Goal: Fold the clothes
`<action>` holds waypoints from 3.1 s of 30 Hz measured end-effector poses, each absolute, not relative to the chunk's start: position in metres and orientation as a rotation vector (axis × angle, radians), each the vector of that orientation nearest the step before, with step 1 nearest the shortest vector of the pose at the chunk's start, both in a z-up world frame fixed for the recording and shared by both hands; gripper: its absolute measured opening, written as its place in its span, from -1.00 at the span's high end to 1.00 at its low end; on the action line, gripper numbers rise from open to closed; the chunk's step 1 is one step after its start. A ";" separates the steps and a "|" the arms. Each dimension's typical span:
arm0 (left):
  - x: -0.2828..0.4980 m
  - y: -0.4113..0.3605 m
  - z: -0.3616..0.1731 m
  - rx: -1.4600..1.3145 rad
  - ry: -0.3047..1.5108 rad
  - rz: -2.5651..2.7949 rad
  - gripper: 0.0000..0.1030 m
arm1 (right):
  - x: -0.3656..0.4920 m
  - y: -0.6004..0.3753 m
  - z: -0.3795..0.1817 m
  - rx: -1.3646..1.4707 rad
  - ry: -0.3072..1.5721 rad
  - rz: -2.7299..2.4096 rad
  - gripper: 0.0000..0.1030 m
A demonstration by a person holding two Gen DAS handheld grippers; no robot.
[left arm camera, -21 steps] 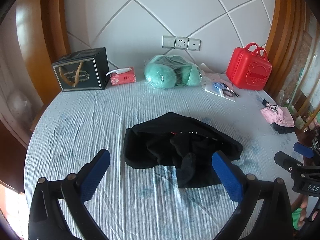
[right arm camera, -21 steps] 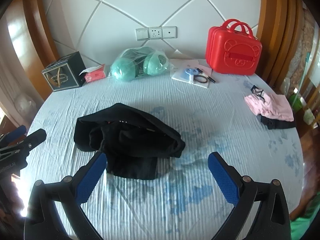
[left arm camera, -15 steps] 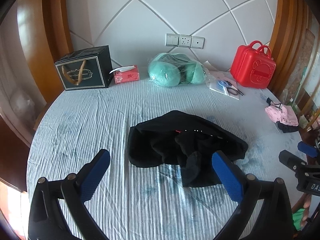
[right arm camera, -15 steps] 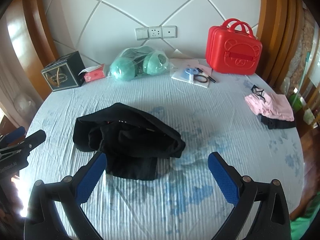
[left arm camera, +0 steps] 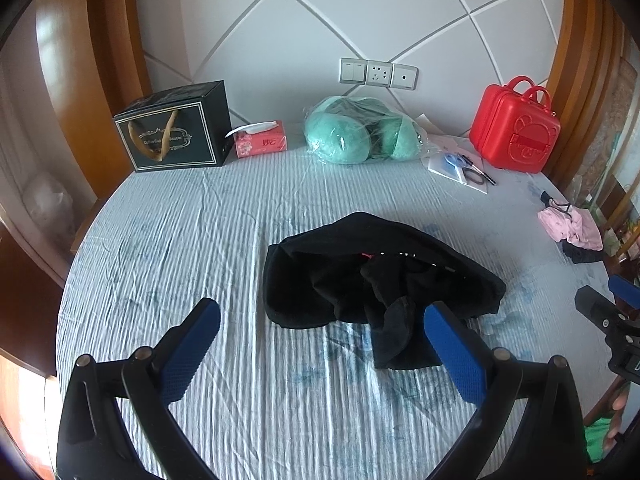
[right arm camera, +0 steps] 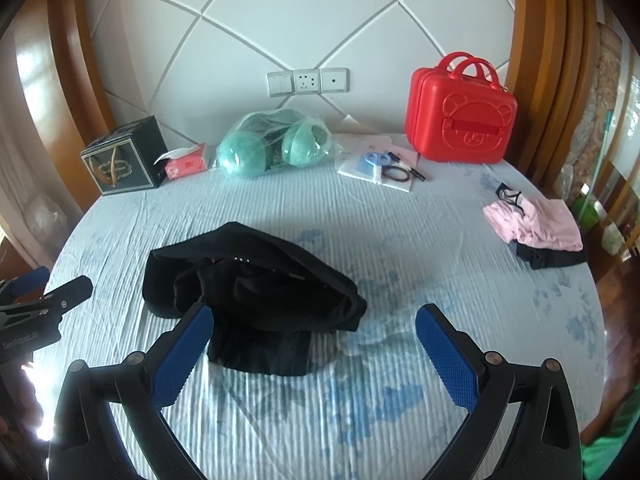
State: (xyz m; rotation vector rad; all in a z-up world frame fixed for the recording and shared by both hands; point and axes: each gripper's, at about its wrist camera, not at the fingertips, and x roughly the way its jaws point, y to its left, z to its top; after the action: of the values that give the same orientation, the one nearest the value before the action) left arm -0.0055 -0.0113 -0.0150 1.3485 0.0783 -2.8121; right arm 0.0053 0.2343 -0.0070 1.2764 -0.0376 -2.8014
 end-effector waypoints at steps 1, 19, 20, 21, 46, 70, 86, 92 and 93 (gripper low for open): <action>-0.006 -0.011 -0.015 1.352 0.079 -2.809 -1.00 | 0.005 0.234 -0.007 1.274 -0.038 -2.802 -0.99; -0.010 -0.017 -0.023 1.391 0.082 -2.790 -1.00 | 0.005 0.234 -0.009 1.289 -0.032 -2.791 -0.99; -0.010 -0.017 -0.023 1.393 0.084 -2.789 -1.00 | 0.005 0.234 -0.009 1.288 -0.033 -2.793 -0.99; -0.010 -0.017 -0.023 1.392 0.086 -2.790 -1.00 | 0.005 0.234 -0.009 1.288 -0.033 -2.794 -0.99; -0.020 -0.020 -0.035 1.415 0.091 -2.794 -1.00 | -0.004 0.236 -0.018 1.338 -0.027 -2.769 -0.99; -0.139 -0.080 -0.207 1.701 0.079 -2.548 -0.81 | -0.097 0.278 -0.147 1.736 -0.155 -2.591 -0.42; -0.160 -0.103 -0.150 1.541 0.184 -2.651 0.85 | -0.145 0.259 -0.146 1.629 0.017 -2.642 0.86; -0.123 -0.124 -0.044 1.192 0.203 -2.813 0.85 | -0.119 0.260 -0.010 1.092 0.063 -2.867 0.86; -0.117 -0.130 -0.029 1.132 0.200 -2.829 0.85 | -0.114 0.259 0.006 1.025 0.066 -2.885 0.86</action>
State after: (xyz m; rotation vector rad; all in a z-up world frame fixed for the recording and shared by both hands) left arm -0.1172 -0.1298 -0.0291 1.1323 0.1998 -2.8293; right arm -0.1144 0.2585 0.0057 1.0254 0.0663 -2.8847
